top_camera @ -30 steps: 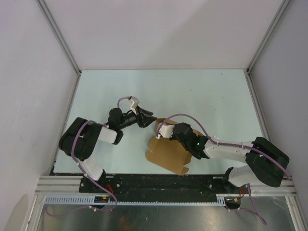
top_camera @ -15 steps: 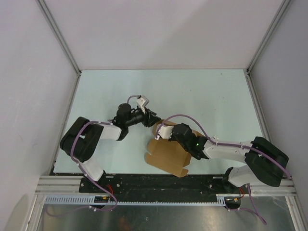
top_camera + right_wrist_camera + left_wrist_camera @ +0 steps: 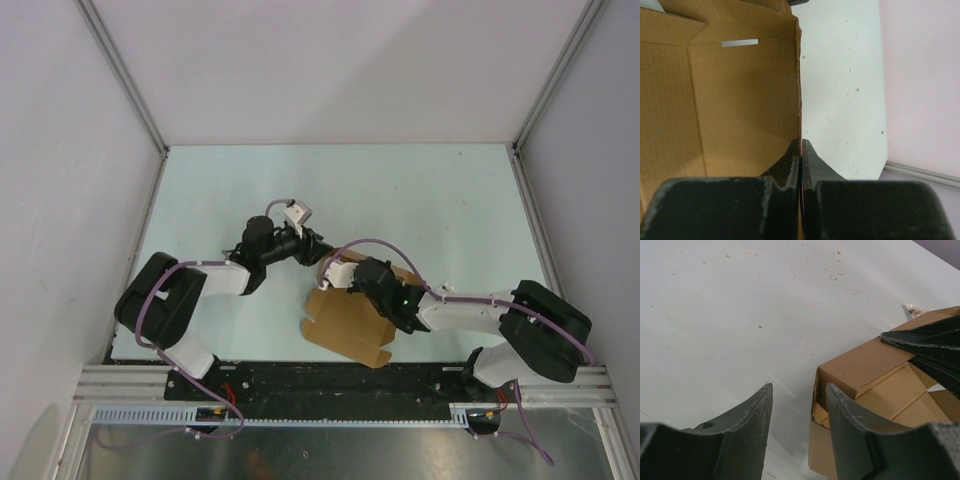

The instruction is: Fold the paper box

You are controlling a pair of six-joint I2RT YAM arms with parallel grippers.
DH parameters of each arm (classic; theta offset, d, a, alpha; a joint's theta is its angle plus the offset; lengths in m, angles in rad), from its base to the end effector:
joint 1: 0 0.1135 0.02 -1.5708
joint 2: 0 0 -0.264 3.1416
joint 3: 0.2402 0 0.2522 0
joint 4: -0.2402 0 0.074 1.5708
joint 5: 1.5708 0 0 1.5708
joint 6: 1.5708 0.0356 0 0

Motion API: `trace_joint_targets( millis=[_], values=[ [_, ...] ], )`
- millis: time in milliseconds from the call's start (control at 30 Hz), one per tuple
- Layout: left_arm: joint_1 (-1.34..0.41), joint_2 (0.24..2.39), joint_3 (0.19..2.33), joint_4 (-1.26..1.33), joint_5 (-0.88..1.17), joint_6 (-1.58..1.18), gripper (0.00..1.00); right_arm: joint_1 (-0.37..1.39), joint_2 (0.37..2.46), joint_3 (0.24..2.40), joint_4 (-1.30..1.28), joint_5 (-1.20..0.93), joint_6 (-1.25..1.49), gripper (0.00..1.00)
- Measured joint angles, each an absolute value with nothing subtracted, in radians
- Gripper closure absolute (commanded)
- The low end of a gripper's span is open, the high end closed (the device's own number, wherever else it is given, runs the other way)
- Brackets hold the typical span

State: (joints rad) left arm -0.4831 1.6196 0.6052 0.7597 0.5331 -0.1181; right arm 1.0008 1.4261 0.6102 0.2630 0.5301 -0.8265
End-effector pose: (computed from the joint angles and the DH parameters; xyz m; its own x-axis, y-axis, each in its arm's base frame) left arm 0.2701 -0.1621 0.1745 -0.3200 0.0533 -0.9459 0.8035 0.5443 -0.2412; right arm 0.1677 0.2282 0.1824 0.1715 -0.9084 -0.3812 -0.5432 0.2356 -0.8059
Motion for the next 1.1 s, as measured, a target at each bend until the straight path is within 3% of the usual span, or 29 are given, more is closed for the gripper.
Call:
trace_joint_targets(
  millis=[1100],
  values=[
    [-0.538,1.525,0.55,0.677,0.442,-0.097,0.5,1.126,1.487,0.579,0.398,0.747,-0.86,1.0]
  ],
)
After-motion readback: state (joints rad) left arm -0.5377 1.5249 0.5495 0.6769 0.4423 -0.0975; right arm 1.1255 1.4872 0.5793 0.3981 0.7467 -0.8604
